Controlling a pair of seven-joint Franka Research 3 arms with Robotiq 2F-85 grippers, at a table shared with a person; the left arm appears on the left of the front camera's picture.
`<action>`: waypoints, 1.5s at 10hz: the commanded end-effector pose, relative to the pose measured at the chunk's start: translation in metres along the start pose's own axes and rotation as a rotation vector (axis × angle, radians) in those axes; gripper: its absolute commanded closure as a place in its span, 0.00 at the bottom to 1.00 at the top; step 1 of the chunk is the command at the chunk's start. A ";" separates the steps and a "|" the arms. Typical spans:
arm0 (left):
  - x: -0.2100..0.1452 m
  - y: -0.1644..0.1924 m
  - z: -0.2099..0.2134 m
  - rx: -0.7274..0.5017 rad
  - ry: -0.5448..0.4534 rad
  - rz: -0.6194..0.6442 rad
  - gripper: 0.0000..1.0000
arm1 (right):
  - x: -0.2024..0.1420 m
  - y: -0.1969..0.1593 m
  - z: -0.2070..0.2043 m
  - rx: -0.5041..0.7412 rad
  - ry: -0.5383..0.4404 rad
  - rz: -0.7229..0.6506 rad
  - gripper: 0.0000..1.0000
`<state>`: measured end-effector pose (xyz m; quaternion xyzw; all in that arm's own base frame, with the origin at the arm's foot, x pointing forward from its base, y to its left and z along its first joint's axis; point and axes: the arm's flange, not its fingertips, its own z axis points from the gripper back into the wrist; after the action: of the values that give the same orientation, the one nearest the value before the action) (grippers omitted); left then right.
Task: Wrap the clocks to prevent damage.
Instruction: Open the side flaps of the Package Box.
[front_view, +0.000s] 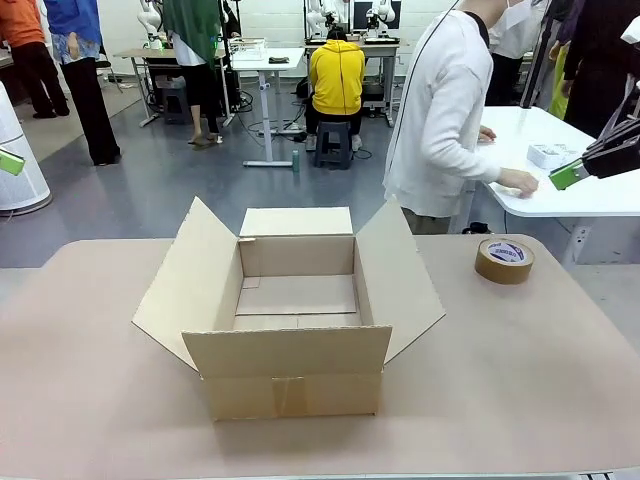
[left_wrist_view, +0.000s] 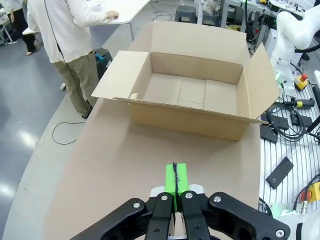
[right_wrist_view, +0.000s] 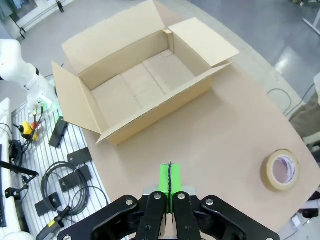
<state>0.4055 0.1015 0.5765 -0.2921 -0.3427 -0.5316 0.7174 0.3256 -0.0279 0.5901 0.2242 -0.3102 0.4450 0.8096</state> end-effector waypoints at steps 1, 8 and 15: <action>-0.001 0.002 -0.003 -0.021 -0.016 0.007 1.00 | -0.001 -0.002 -0.001 0.008 -0.003 -0.003 1.00; 0.068 0.000 -0.041 -0.028 0.166 0.058 1.00 | 0.055 0.022 -0.041 -0.065 0.139 -0.194 0.99; 0.197 -0.045 -0.156 0.033 0.652 0.589 1.00 | 0.200 0.110 -0.179 -0.284 0.518 -0.604 0.99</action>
<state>0.4198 -0.1403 0.6362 -0.1847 -0.0288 -0.3775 0.9069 0.3539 0.2508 0.6057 0.0695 -0.0916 0.2027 0.9725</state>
